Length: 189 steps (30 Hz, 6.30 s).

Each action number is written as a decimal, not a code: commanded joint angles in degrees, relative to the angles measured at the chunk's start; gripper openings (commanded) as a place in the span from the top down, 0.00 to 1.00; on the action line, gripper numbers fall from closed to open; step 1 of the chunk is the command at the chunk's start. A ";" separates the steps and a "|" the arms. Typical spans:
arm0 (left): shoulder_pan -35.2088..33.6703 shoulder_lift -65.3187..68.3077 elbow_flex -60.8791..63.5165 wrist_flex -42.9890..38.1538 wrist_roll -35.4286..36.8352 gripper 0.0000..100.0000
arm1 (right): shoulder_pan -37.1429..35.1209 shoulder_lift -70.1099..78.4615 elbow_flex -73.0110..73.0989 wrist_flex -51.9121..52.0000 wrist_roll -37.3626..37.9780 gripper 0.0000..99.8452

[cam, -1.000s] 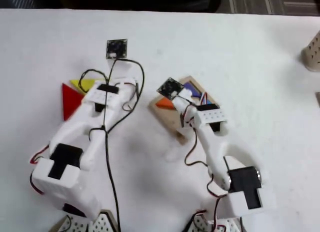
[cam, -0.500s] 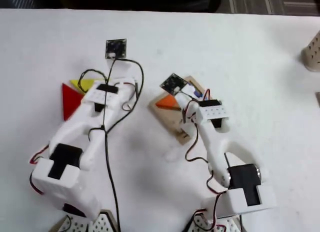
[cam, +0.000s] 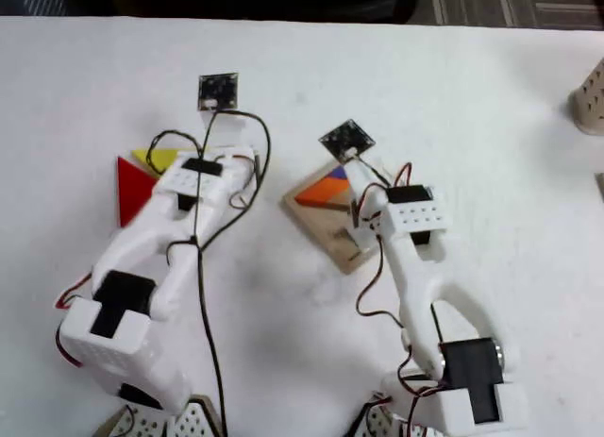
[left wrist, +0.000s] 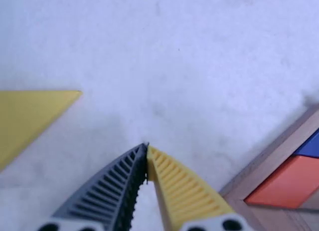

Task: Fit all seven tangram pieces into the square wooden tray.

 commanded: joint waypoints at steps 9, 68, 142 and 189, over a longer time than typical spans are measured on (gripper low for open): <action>-0.66 -0.13 -3.08 -1.41 0.18 0.98 | 2.86 4.35 -11.08 -1.19 -21.27 0.88; -0.66 -0.13 -2.99 -1.32 0.18 0.98 | 6.46 20.44 -21.54 -4.62 -26.11 0.96; -0.66 -0.13 -2.37 -1.67 0.18 0.98 | -4.09 16.13 -16.44 -6.73 -41.05 0.96; -6.64 -2.07 -2.73 2.11 0.35 0.98 | 1.19 9.27 1.41 -5.05 -45.71 0.83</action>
